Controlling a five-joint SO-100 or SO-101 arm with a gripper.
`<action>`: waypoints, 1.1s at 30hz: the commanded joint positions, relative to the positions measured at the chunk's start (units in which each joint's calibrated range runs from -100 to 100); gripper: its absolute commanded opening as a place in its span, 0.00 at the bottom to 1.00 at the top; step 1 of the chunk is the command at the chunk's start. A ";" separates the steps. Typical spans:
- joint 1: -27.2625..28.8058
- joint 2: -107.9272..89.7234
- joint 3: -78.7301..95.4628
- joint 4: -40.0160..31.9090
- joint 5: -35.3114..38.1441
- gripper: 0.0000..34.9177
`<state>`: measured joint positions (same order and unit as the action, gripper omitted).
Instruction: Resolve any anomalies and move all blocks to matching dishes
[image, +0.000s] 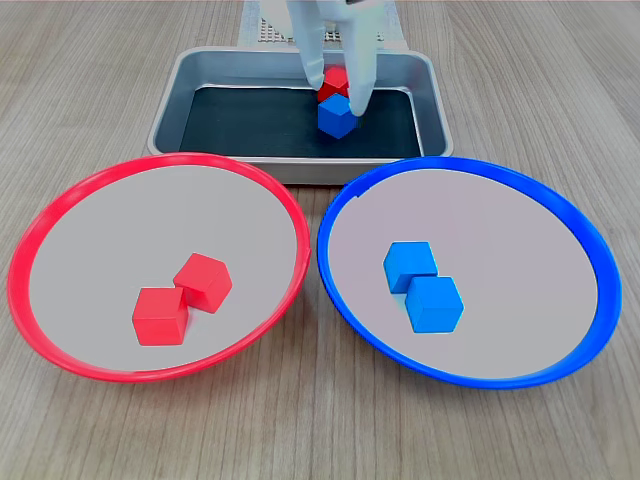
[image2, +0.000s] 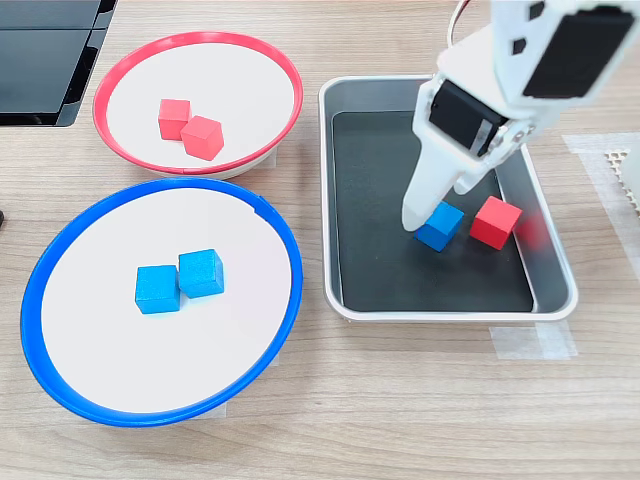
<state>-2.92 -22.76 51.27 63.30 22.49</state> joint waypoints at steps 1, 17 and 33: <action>0.05 1.31 0.39 -1.93 2.10 0.59; -3.90 4.13 -2.61 -5.39 3.57 0.01; -10.68 19.39 -33.75 -15.13 -2.69 0.01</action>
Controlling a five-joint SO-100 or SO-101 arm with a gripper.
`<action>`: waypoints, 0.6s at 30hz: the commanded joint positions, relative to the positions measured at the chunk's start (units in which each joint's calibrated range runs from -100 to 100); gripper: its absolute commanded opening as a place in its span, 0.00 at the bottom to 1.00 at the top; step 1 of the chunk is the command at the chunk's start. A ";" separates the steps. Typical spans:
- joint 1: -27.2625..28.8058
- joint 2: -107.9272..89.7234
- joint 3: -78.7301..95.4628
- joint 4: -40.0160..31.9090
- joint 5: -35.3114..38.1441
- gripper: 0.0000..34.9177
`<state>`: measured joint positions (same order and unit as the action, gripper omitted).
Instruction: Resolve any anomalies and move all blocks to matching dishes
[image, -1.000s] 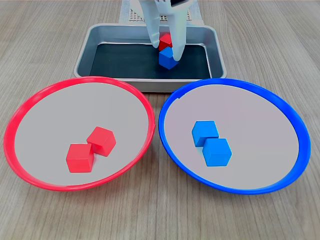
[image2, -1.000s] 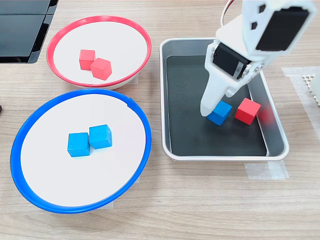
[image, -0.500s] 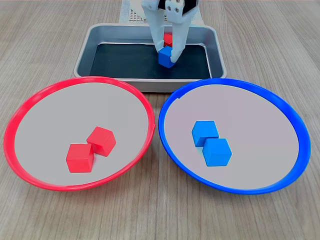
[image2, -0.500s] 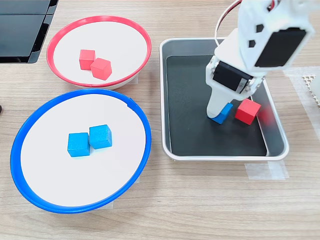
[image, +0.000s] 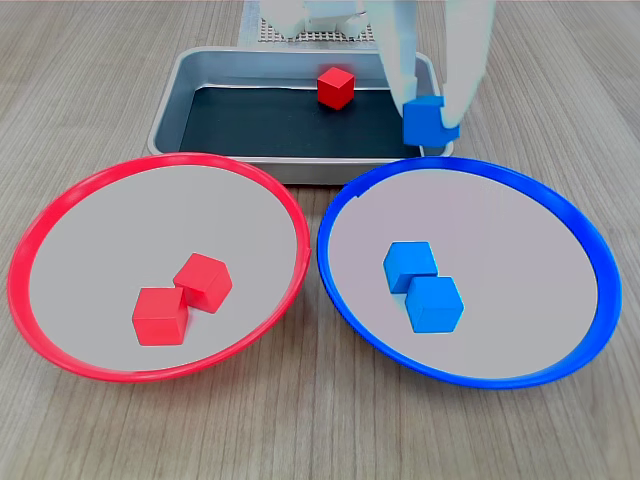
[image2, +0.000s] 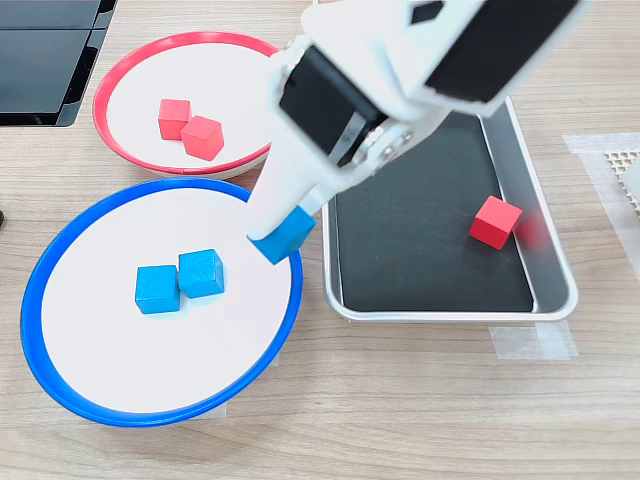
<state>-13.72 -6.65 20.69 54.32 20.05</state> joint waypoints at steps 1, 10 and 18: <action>0.02 4.47 -3.44 -7.40 -0.24 0.01; -2.52 11.04 -6.72 -10.20 0.39 0.42; -1.11 1.92 -1.16 -5.91 2.15 0.46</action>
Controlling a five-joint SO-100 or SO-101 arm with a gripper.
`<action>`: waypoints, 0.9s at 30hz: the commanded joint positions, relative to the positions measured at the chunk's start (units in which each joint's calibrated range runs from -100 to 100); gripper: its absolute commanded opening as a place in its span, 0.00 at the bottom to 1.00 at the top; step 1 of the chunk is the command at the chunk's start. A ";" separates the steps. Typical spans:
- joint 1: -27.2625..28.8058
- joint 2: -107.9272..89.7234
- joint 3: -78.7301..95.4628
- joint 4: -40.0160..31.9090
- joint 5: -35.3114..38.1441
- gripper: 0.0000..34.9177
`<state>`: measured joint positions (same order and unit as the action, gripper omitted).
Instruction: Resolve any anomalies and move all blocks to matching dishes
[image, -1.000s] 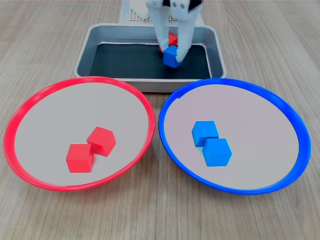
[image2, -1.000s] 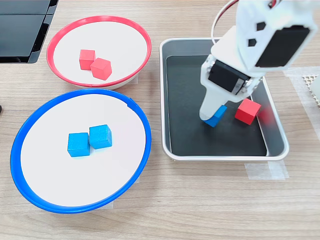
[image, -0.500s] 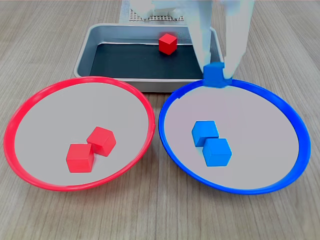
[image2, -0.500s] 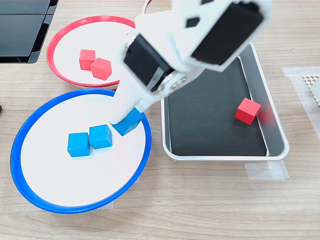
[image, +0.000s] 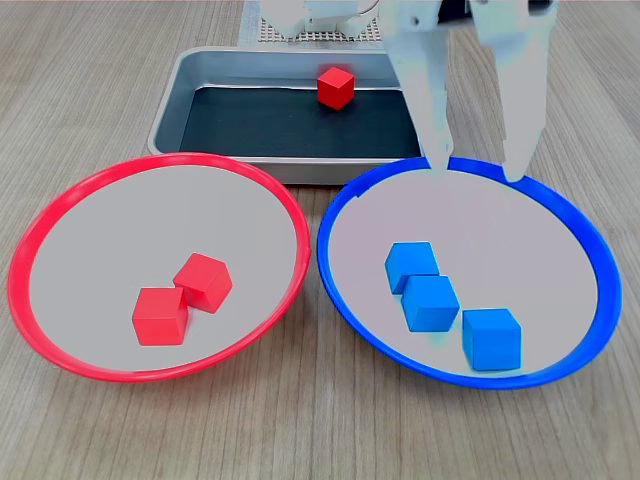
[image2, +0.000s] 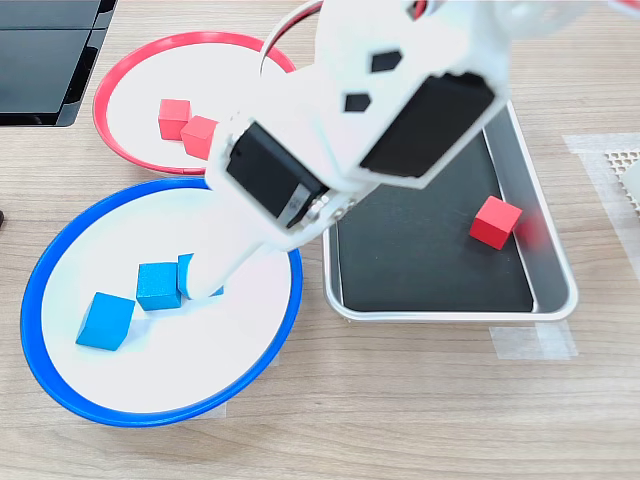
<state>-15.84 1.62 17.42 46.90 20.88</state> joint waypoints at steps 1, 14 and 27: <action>1.49 -8.23 3.11 3.08 2.00 0.46; 19.09 -31.34 32.05 21.07 19.88 0.37; 16.83 -31.43 41.43 17.77 18.32 0.42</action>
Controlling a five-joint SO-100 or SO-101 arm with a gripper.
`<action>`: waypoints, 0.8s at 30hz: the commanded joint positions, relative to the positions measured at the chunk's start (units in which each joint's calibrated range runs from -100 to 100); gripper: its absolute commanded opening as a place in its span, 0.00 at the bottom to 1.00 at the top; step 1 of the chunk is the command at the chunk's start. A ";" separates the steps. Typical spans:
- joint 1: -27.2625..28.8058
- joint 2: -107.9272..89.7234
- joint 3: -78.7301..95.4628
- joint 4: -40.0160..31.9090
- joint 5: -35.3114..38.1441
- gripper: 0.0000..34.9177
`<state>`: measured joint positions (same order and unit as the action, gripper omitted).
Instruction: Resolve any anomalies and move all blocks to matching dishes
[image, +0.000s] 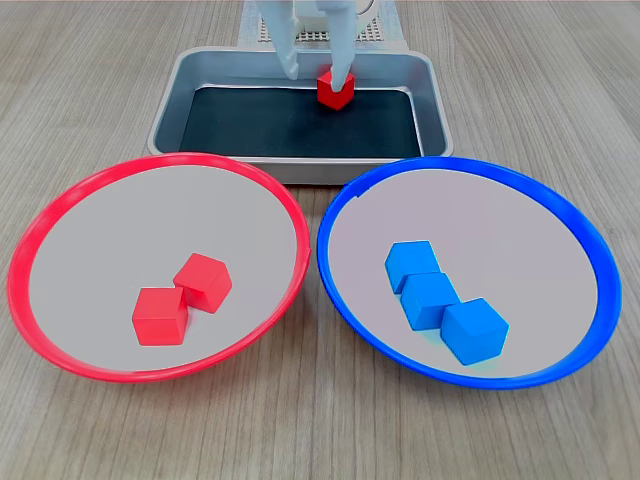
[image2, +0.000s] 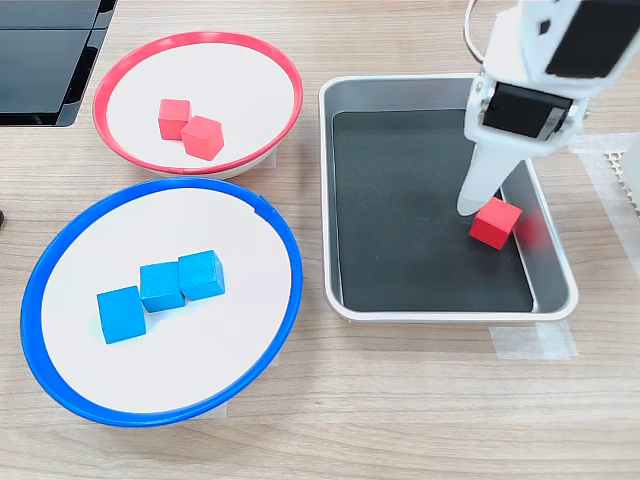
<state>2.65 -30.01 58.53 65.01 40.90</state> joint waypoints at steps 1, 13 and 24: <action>-2.23 0.37 0.51 -0.25 -2.05 0.43; -5.24 2.76 3.42 -2.56 -3.66 0.44; -7.69 2.93 4.97 -7.19 -5.13 0.01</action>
<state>-4.25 -27.20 64.88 58.73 36.26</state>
